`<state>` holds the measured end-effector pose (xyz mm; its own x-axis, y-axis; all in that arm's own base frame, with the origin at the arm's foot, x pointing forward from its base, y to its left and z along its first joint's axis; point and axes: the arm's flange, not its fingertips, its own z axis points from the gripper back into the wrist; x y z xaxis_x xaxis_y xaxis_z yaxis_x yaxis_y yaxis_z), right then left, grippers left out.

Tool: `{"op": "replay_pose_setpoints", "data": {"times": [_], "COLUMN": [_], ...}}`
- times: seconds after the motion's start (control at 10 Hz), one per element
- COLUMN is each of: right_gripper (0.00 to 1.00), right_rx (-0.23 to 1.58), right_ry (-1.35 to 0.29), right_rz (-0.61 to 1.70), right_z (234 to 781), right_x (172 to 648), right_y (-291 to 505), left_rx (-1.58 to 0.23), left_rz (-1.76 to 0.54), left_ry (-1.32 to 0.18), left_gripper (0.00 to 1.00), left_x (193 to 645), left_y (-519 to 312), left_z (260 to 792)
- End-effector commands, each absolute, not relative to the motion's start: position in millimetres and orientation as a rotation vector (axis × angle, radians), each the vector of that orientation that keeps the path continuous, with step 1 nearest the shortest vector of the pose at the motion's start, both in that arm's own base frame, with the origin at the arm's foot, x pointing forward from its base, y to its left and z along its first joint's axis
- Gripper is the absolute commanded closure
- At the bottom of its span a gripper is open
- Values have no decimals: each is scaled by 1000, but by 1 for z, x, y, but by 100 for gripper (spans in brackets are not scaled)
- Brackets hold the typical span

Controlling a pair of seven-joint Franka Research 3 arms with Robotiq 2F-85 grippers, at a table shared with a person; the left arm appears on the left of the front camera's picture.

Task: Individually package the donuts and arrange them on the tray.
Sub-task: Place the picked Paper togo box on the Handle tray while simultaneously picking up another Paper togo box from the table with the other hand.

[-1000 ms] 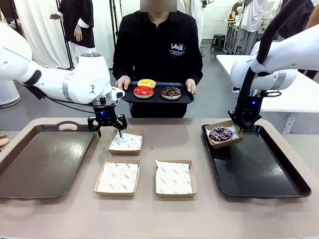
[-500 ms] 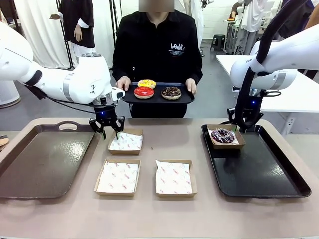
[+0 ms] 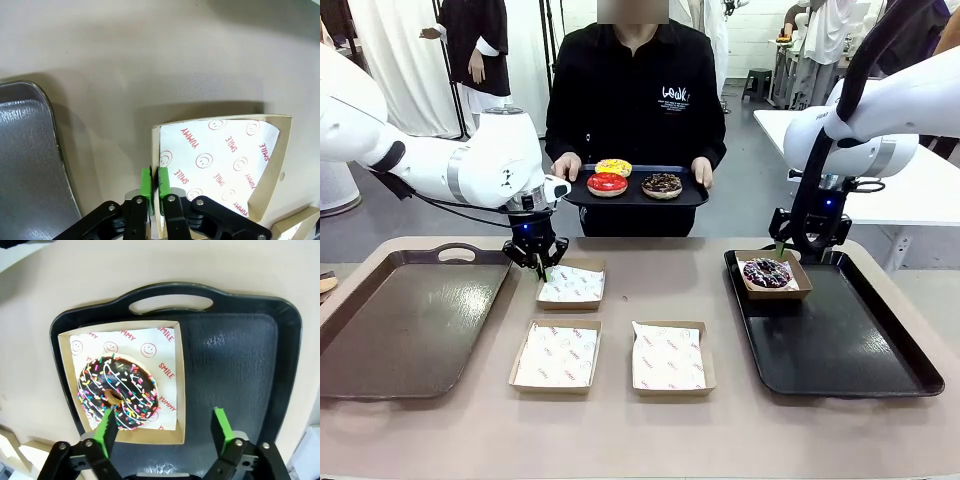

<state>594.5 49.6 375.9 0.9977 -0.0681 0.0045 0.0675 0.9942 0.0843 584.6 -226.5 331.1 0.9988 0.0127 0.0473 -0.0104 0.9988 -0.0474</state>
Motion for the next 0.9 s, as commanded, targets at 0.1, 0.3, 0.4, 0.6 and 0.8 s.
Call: {"op": "replay_pose_setpoints", "data": {"times": [0.1, 0.3, 0.4, 0.6, 0.8], "right_gripper": [0, 0, 0, 0, 0], "right_rx": [136, 190, 310, 487, 639], "right_ry": [-18, -20, -16, -101, -183], "right_rz": [-53, 11, 52, 45, 28], "right_z": [386, 402, 420, 460, 478], "right_x": [588, 570, 547, 487, 441], "right_y": [43, 35, 17, -36, -85], "left_rx": [-57, -76, -107, -125, -125], "left_rz": [44, 40, 35, 35, 33], "left_ry": [-22, -21, 2, -18, -41], "left_gripper": [100, 100, 100, 100, 100], "left_x": [589, 588, 584, 576, 575], "left_y": [-228, -226, -222, -216, -218], "left_z": [336, 343, 355, 394, 432]}}
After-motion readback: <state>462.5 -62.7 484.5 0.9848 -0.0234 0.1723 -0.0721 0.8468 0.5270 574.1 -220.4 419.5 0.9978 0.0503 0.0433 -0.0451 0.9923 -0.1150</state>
